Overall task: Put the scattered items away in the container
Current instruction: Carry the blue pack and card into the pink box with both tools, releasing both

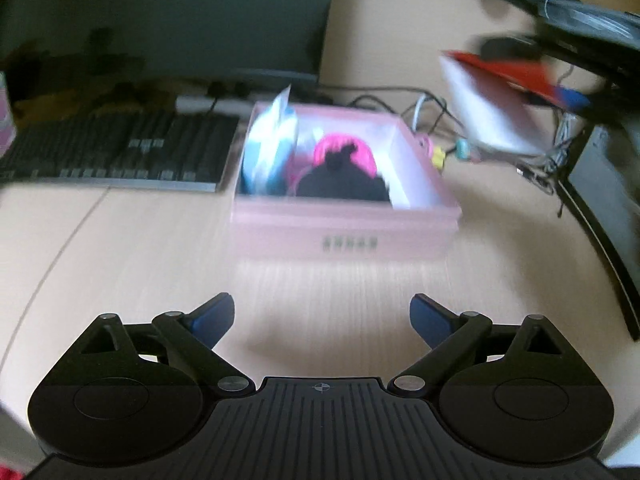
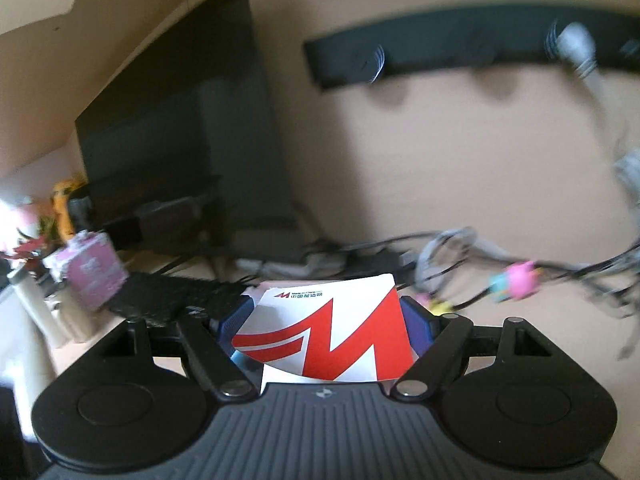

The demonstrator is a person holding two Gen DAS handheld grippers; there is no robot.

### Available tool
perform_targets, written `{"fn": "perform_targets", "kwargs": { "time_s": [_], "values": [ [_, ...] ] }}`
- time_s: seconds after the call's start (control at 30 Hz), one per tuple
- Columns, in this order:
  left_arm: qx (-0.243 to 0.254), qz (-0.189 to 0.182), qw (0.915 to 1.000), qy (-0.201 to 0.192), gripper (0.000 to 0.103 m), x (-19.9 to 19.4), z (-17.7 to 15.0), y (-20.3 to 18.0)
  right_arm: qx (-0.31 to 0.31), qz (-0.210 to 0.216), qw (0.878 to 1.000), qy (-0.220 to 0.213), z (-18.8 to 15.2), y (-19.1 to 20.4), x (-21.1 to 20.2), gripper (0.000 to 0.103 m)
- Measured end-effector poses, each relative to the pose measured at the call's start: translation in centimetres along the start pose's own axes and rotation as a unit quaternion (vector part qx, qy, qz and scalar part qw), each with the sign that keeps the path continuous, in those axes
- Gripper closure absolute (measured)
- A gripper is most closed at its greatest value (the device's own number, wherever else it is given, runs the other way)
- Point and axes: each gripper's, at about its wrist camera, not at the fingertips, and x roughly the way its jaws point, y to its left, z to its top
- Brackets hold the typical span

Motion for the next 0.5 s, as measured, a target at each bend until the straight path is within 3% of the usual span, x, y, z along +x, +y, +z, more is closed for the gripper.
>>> {"fn": "perform_targets", "kwargs": {
  "time_s": [0.13,0.2,0.23,0.3,0.43,0.47,0.5],
  "values": [
    [-0.019,0.035,0.9992,0.005,0.004,-1.2,-1.2,0.7,0.007,0.002,1.000,0.022,0.6,0.3,5.9,0.021],
    [-0.037,0.057,0.9977,0.004,0.003,-1.8,-1.6,1.5,0.006,0.014,0.999,0.029,0.4,-0.2,8.8,0.010],
    [-0.046,0.066,0.9968,0.002,0.003,-2.0,-1.7,1.9,0.001,0.013,0.999,0.045,0.4,-0.4,10.0,0.009],
    [-0.065,0.081,0.9946,-0.004,0.002,-2.4,-1.9,2.6,0.011,0.004,0.998,0.063,0.5,-1.3,11.2,0.009],
    [-0.098,0.086,0.9915,-0.001,0.002,-2.2,-2.5,3.4,0.051,0.002,0.998,0.034,1.5,-3.0,9.5,0.009],
    [-0.099,0.084,0.9916,0.001,0.002,-2.1,-2.6,3.3,0.047,0.003,0.998,0.030,1.6,-3.1,9.1,0.012],
    [-0.098,0.080,0.9920,0.003,0.002,-1.9,-2.6,3.1,0.038,0.002,0.999,0.028,1.6,-2.9,8.9,0.024]
  ]
}}
